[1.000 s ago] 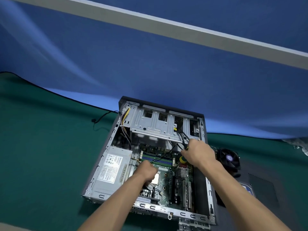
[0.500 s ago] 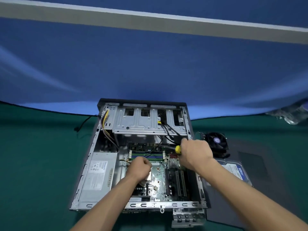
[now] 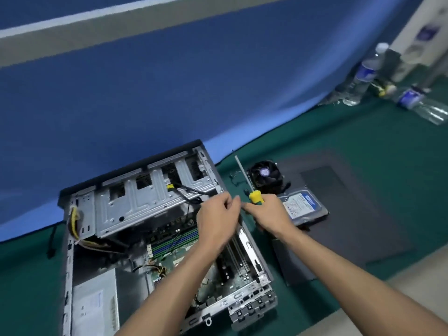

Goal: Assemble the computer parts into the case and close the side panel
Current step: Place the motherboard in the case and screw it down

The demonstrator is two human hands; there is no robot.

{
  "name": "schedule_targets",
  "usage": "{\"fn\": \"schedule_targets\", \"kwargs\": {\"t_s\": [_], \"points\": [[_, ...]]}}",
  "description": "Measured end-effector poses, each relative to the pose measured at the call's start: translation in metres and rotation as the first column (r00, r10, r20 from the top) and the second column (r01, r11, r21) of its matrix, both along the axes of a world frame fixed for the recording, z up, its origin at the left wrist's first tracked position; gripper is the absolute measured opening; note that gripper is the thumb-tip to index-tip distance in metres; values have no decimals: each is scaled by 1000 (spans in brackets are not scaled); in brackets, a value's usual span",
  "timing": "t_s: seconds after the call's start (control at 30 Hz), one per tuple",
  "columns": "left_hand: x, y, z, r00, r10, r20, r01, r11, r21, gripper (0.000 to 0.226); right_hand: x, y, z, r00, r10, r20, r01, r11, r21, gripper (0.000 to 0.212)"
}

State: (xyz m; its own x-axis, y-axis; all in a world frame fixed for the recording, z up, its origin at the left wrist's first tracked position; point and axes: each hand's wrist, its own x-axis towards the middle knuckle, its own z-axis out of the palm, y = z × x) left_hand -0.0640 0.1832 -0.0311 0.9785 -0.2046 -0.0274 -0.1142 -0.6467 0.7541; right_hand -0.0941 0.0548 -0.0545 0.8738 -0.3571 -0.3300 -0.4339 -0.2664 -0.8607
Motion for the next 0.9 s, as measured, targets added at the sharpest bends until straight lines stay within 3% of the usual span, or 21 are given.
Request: {"fn": "schedule_targets", "kwargs": {"t_s": [0.17, 0.37, 0.47, 0.57, 0.7, 0.9], "points": [[1, -27, -13, 993, 55, 101, -74, 977, 200, 37, -9, -13, -36, 986, -141, -92, 148, 986, 76, 25], [-1, -32, -27, 975, 143, 169, -170, 974, 153, 48, -4, -4, -70, 962, -174, -211, 184, 983, 27, 21], [0, -33, -29, 967, 129, 219, -163, 976, 146, 49, 3, 6, -79, 970, -113, -216, 123, 992, 34, 4], [0, -34, -29, 958, 131, 254, -169, 976, 137, 44, 10, 10, -85, 970, -62, -234, 62, 998, -10, 14], [0, -34, -29, 961, 169, 217, -192, 977, 91, 46, 21, 10, -88, 957, -64, -282, 62, 998, -19, 12], [0, -33, -31, 964, 178, 199, -191, 980, 48, 47, 31, 15, -91, 941, -40, -336, -22, 984, -179, 12]]}}
